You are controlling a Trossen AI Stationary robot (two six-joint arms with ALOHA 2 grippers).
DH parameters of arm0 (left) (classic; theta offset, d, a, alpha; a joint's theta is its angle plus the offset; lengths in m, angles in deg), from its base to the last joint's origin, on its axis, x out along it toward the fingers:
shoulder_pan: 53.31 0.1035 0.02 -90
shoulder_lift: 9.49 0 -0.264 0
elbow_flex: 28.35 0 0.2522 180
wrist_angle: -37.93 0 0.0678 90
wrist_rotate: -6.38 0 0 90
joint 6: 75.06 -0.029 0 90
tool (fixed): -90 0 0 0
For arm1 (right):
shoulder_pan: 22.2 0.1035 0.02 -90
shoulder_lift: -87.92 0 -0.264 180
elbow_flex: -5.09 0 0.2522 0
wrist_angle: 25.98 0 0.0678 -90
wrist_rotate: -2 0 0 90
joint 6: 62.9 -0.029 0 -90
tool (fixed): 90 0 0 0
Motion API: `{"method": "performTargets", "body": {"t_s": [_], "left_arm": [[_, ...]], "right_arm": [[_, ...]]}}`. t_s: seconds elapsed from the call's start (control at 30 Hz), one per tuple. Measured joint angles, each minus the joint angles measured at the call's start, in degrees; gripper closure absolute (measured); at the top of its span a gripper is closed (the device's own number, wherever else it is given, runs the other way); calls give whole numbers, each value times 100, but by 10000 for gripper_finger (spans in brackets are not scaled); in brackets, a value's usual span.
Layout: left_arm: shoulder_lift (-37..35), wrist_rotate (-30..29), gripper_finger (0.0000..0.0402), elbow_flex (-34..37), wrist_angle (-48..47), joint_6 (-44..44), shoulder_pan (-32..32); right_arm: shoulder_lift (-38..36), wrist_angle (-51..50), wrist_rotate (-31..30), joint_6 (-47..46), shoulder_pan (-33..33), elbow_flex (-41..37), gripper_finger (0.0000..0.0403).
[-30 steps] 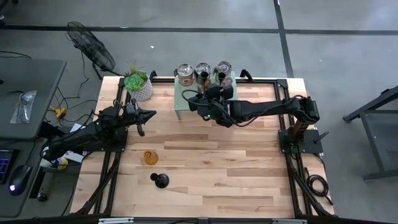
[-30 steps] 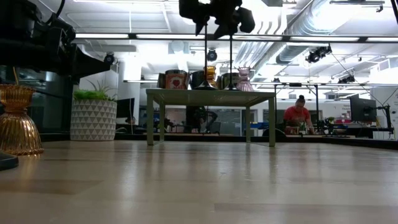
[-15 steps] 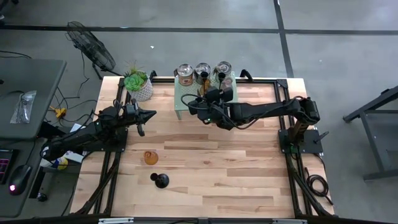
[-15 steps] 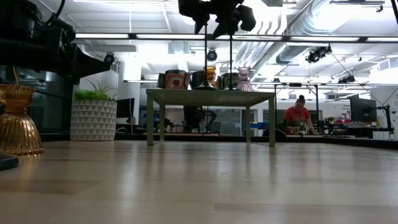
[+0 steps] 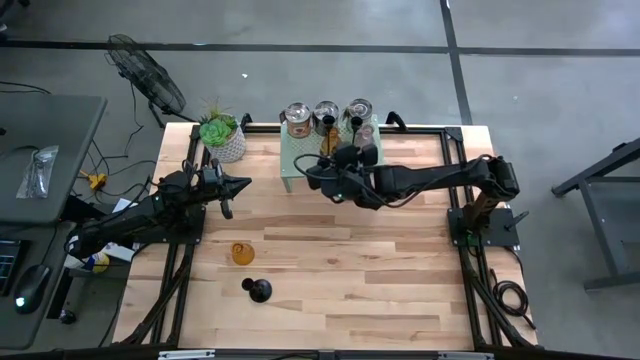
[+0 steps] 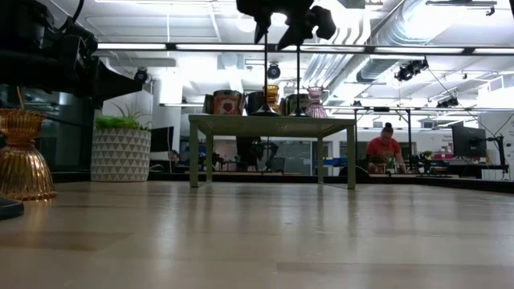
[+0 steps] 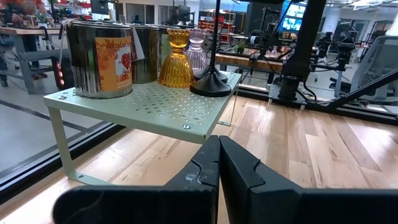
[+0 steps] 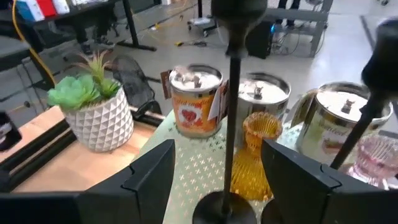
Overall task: Pick & Place candle stick holders
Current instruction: Put the right black candle holder on the shelf
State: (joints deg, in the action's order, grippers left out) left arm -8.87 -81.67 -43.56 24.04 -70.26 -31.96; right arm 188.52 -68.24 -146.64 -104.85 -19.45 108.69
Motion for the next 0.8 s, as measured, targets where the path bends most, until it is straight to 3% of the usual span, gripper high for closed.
{"method": "performTargets", "body": {"t_s": [0.27,0.4,0.6,0.8], "left_arm": [[0,0,402,1,0,0,1],[-1,0,402,0,0,-1,2],[1,0,402,-1,0,0,0],[1,0,402,1,0,0,2]], "right_arm": [[-44,-565,1118,20,229,0,172],[-44,-660,1618,467,330,-13,173],[-229,137,2097,577,392,-700,203],[-245,1415,2149,745,401,-1463,272]]}}
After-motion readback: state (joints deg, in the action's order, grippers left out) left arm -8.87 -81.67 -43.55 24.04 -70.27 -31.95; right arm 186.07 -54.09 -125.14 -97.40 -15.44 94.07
